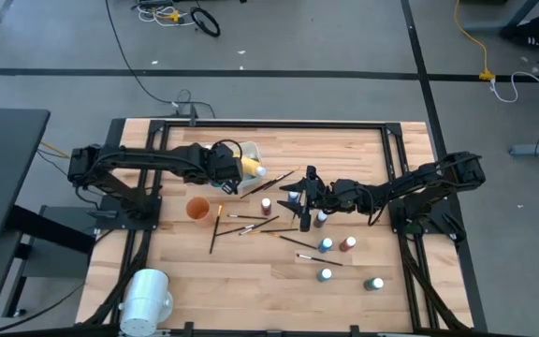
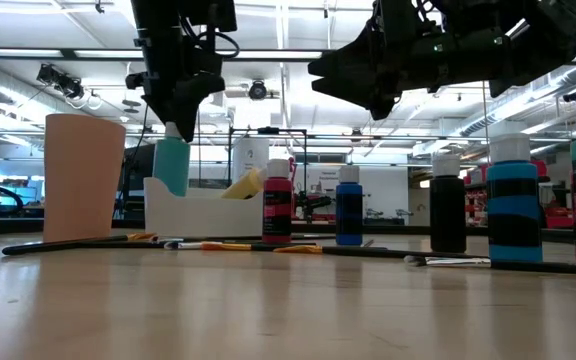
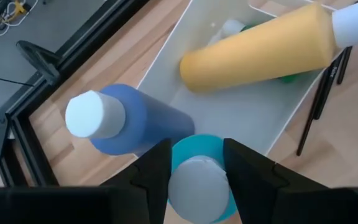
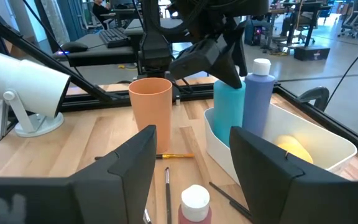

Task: Pick & Place Paint Supplies
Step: Adjust the large paint bottles in the white bin

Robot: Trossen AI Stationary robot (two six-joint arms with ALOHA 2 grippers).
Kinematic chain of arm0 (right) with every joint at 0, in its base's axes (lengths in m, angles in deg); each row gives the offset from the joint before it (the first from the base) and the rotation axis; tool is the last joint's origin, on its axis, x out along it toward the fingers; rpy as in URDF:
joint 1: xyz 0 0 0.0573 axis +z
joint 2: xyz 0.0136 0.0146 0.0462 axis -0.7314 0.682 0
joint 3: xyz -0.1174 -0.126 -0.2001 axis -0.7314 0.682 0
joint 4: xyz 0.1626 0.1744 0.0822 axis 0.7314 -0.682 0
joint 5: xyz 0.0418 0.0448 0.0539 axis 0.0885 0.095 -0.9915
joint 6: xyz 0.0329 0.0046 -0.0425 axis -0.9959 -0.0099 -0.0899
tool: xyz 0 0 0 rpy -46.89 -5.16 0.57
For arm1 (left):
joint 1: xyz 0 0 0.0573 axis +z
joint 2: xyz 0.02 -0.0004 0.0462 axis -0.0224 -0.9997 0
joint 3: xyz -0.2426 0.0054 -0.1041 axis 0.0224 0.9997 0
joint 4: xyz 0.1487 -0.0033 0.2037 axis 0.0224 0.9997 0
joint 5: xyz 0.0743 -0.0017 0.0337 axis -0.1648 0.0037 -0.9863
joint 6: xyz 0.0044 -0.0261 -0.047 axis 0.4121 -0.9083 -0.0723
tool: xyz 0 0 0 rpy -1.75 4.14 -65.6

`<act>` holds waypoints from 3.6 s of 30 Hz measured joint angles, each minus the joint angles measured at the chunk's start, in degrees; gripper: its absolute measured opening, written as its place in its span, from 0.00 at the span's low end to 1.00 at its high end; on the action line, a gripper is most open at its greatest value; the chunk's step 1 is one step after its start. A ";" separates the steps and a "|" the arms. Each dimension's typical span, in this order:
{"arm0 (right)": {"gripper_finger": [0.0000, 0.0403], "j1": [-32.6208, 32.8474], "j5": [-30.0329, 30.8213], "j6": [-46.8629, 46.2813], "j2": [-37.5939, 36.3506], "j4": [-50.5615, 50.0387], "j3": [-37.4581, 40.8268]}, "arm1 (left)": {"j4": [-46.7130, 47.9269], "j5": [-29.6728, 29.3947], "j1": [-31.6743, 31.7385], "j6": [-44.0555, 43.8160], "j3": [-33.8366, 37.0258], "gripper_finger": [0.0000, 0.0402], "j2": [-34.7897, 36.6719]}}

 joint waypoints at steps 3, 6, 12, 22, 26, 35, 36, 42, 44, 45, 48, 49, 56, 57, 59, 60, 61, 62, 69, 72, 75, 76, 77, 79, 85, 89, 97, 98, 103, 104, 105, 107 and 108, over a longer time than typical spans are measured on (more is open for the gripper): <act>0.51 0.00 0.00 0.00 0.00 -0.02 0.00 | 0.02 0.17 0.00 1.08 0.00 0.38 0.00; 0.51 0.00 0.00 0.00 0.00 0.00 0.00 | 0.20 0.87 0.00 1.81 -0.03 0.38 0.00; 0.51 0.01 0.00 0.00 0.00 0.00 0.00 | 0.58 2.52 -0.11 3.28 -0.13 0.38 0.07; 0.51 0.00 0.00 0.00 0.00 0.00 0.00 | 6.90 0.21 -0.07 4.33 -2.01 0.45 -0.11; 0.51 0.01 0.00 0.02 0.00 0.01 0.00 | 6.81 -0.87 -0.07 4.92 -2.38 0.51 -0.11; 0.51 -0.01 0.08 0.04 -0.02 -3.65 0.00 | 5.52 -3.63 -0.11 5.50 -2.41 0.55 1.57; 0.51 -0.04 0.22 0.04 -0.02 -4.88 0.00 | 4.88 -4.54 -0.11 5.54 -2.43 0.55 2.43; 0.51 -0.94 2.20 0.15 -0.02 -6.57 -0.02 | 2.00 -12.05 -2.04 10.63 -2.40 0.53 10.06; 0.51 -1.34 2.21 1.01 -0.02 -6.38 -0.04 | 0.26 -13.67 -3.22 13.75 -2.27 0.51 13.12; 0.51 -1.57 2.22 2.11 -0.02 -6.33 -0.23 | -1.10 -14.84 -3.86 15.47 -2.12 0.51 14.73; 0.51 -2.32 1.81 5.19 0.00 -6.49 -1.69 | -3.82 -18.98 -5.81 19.81 -2.08 0.49 18.88; 0.52 -2.60 1.18 6.04 -0.02 -6.51 -2.26 | -4.11 -19.88 -6.29 21.04 -2.05 0.49 20.17; 0.60 -4.70 -2.70 9.35 5.71 -8.14 -10.56 | -5.72 -23.02 -7.78 25.00 0.18 0.47 26.96; 0.61 -5.04 -2.18 8.93 7.69 -8.80 -12.48 | -6.12 -23.02 -7.78 25.08 0.80 0.47 27.65; 0.63 -5.69 -0.69 8.26 10.95 -11.91 -15.45 | -6.45 -23.09 -7.78 24.69 2.35 0.47 28.90; 0.64 -6.08 -0.66 8.22 12.82 -13.39 -17.55 | -6.97 -23.15 -7.77 24.15 3.31 0.47 29.41; 0.64 -6.49 -0.74 8.09 14.19 -15.23 -18.92 | -7.77 -23.01 -7.78 23.92 4.32 0.47 30.04; 0.65 -6.86 -0.48 8.02 15.46 -17.24 -20.30 | -7.84 -22.87 -7.78 23.69 5.26 0.47 30.33; 0.65 -9.07 5.58 7.50 20.85 -22.16 -25.46 | -8.40 -22.17 -7.77 21.95 10.80 0.47 31.80; 0.65 -10.15 3.53 6.56 20.74 -22.94 -25.61 | -8.66 -22.17 -7.78 21.77 11.94 0.47 31.82; 0.65 -11.08 -0.12 6.17 20.74 -24.13 -25.57 | -9.01 -22.16 -7.78 21.64 12.07 0.47 31.82; 0.65 -11.26 -0.71 6.38 20.74 -24.39 -25.57 | -9.32 -22.13 -7.78 21.58 12.07 0.47 31.82; 0.65 -11.53 -0.97 6.79 20.74 -24.82 -25.57 | -9.60 -21.92 -7.78 21.59 12.07 0.47 31.82; 0.65 -12.00 -0.98 8.01 20.74 -25.60 -25.56 | -10.60 -21.77 -7.78 21.58 12.07 0.47 31.82; 0.65 -13.18 -1.84 8.75 21.66 -25.26 -25.56 | -12.12 -20.31 -7.78 21.78 12.07 0.47 31.82; 0.65 -13.17 -3.80 9.39 23.75 -24.23 -25.49 | -12.55 -20.36 -7.78 21.73 12.07 0.47 31.82; 0.62 -13.51 -2.89 9.23 25.64 -21.68 -25.49 | -13.60 -20.39 -7.78 22.24 12.06 0.47 31.82; 0.60 -13.68 -2.86 9.22 25.64 -21.66 -25.49 | -13.92 -20.44 -7.78 22.54 12.04 0.47 31.82; 0.49 -14.66 -5.08 7.39 25.64 -21.30 -25.49 | -14.11 -20.46 -7.78 22.98 12.04 0.47 31.82; 0.47 -14.87 -6.07 7.11 25.64 -21.22 -25.49 | -14.12 -20.47 -7.78 23.00 12.04 0.47 31.82; 0.44 -14.97 -6.60 6.47 25.62 -21.22 -25.51 | -14.10 -20.46 -7.78 23.09 12.04 0.47 31.82; 0.39 -15.10 -6.76 5.37 25.62 -21.14 -25.55 | -14.10 -20.45 -7.78 23.13 12.04 0.47 31.82; 0.36 -15.17 -6.70 4.92 25.62 -21.10 -25.55 | -14.10 -20.47 -7.78 23.13 12.04 0.47 31.82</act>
